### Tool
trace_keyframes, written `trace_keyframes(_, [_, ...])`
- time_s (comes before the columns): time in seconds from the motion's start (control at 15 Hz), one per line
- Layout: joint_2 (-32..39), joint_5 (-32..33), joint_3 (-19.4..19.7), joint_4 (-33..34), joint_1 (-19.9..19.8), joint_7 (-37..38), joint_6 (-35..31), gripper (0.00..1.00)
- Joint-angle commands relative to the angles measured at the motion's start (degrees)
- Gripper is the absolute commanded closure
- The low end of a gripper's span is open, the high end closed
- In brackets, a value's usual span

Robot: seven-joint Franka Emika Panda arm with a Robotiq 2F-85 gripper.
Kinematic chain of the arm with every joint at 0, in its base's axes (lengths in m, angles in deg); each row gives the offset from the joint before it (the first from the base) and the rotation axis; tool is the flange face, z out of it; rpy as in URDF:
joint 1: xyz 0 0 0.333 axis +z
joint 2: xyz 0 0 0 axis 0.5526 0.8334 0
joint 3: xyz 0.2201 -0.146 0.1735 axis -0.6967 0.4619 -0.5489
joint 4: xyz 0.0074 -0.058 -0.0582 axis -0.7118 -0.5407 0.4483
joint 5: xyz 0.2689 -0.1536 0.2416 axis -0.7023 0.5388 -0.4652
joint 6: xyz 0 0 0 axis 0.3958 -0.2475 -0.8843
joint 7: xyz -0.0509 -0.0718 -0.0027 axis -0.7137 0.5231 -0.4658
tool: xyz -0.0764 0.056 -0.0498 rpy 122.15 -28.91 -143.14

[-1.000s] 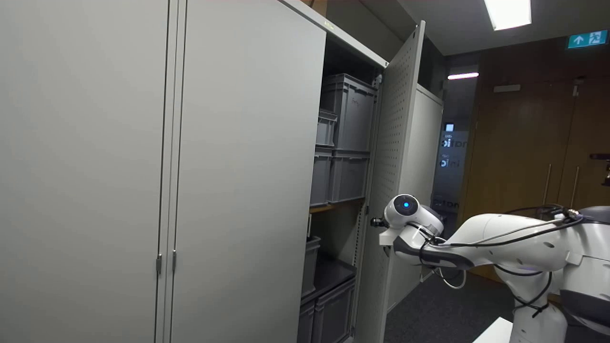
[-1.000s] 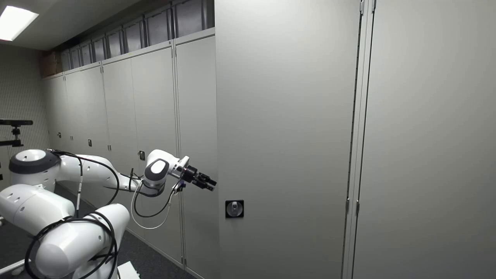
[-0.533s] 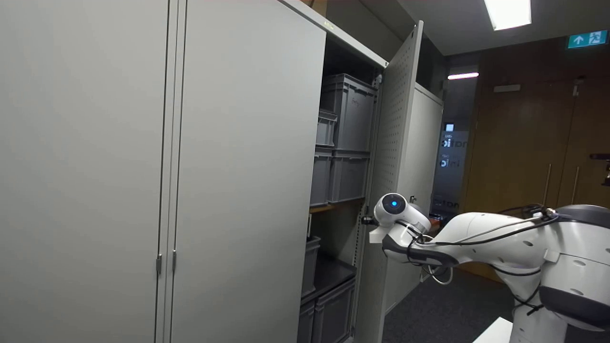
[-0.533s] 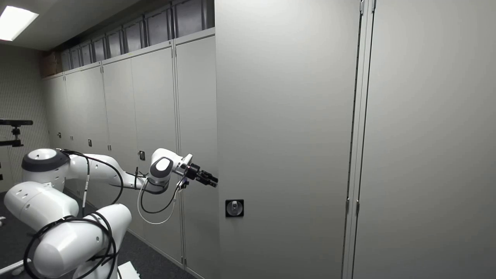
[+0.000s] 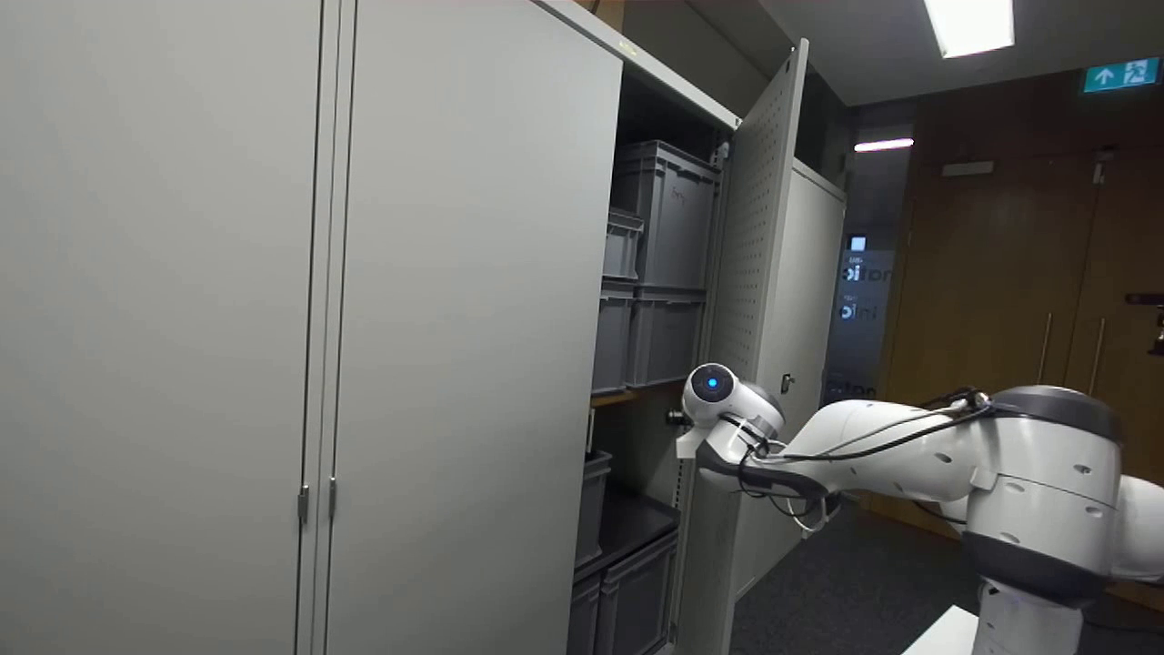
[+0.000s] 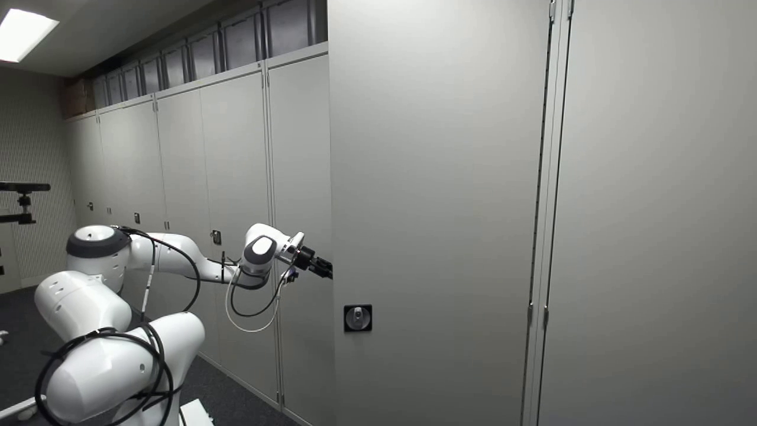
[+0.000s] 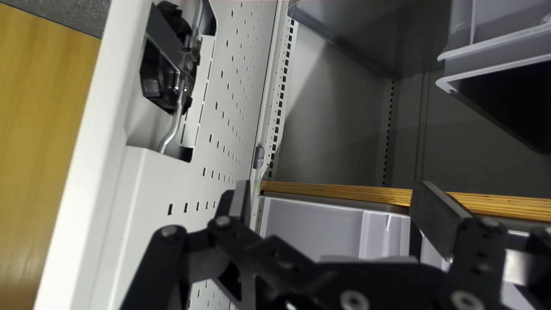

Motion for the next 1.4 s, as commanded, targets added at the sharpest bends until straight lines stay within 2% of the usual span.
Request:
trace_keyframes(0.0, [0.98, 1.35, -0.99, 5.41, -3.67, 2.52, 3.34, 0.00])
trace_keyframes(0.67, [3.75, 7.37, -2.25, 15.89, -9.09, 13.81, 16.87, 0.00])
trace_keyframes(1.33, [4.81, 16.11, -3.35, 22.18, -12.93, 23.51, 28.81, 0.00])
